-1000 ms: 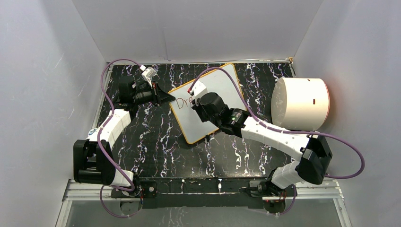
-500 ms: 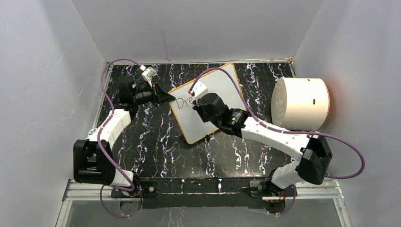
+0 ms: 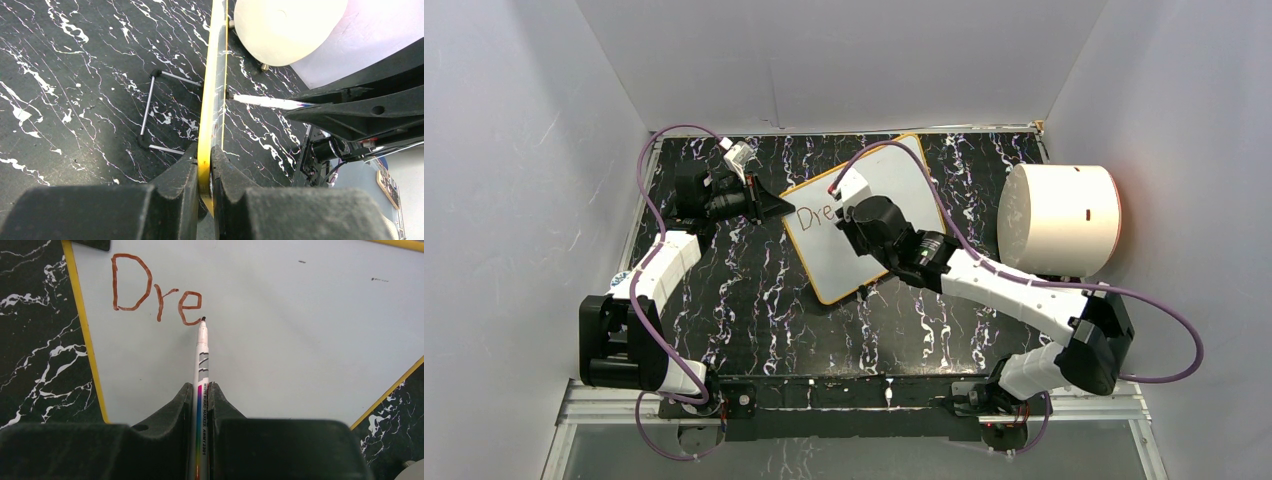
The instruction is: Write a sentence on the whiteboard
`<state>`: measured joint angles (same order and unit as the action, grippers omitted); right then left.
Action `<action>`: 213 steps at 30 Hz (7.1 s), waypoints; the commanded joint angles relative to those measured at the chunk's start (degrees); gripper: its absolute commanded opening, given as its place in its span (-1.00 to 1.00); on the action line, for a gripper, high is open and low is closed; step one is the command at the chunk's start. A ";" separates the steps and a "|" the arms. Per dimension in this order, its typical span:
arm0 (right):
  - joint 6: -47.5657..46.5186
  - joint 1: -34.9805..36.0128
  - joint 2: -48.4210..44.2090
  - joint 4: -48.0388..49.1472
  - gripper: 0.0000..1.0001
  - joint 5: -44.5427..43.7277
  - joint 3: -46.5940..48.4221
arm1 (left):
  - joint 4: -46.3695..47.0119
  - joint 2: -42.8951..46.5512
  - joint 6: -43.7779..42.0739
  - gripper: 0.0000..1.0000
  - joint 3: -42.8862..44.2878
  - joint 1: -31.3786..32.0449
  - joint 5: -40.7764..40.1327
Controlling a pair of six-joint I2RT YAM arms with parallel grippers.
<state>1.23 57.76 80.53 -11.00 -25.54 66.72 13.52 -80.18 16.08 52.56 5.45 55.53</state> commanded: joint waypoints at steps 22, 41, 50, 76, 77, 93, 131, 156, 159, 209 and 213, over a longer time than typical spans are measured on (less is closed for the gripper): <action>-1.15 -1.51 -1.26 4.92 -1.00 -2.32 0.92 | -4.73 -2.35 -3.24 -1.00 -0.72 1.40 -3.21; -2.55 -1.94 -0.26 5.63 -1.00 -1.90 1.13 | -4.82 -2.57 -3.24 -1.00 -0.75 1.58 -3.22; -2.64 -2.17 0.73 5.94 -1.00 -2.25 1.29 | -4.82 -2.53 -3.33 -1.00 -0.77 1.67 -3.18; -3.76 -2.47 1.60 7.68 -1.00 2.37 1.83 | -4.99 -2.48 -3.68 -1.00 -0.70 1.75 -3.49; -3.74 -2.45 1.68 7.28 -1.00 2.47 1.95 | -5.08 -2.50 -3.68 -1.00 -0.75 1.75 -3.49; -3.34 -2.47 0.53 3.30 -1.00 4.46 0.40 | -5.26 -2.61 -3.86 -1.00 -0.61 1.75 -3.68; -4.64 -2.81 -0.67 4.01 -1.00 -0.60 -0.77 | -5.95 -2.61 -4.30 -1.00 -0.53 1.84 -3.86; -6.18 -3.42 0.06 8.53 -1.00 -0.35 1.22 | -6.13 -2.70 -4.38 -1.00 -0.44 1.84 -3.76; -6.29 -3.40 0.09 8.61 -1.00 -0.41 1.31 | -6.14 -2.64 -4.36 -1.00 -0.44 1.84 -3.76; -3.78 -3.44 -1.45 1.33 -1.00 -1.22 -2.15 | -6.40 -2.62 -4.58 -1.00 -0.39 1.84 -4.00; -3.76 -3.38 -1.34 1.74 -1.00 -1.97 -2.25 | -6.56 -2.69 -4.63 -1.00 -0.27 1.84 -4.13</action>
<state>-3.14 54.72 80.29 -10.46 -25.21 64.90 12.97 -80.82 15.62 53.15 5.61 55.31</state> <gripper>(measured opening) 0.201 0.093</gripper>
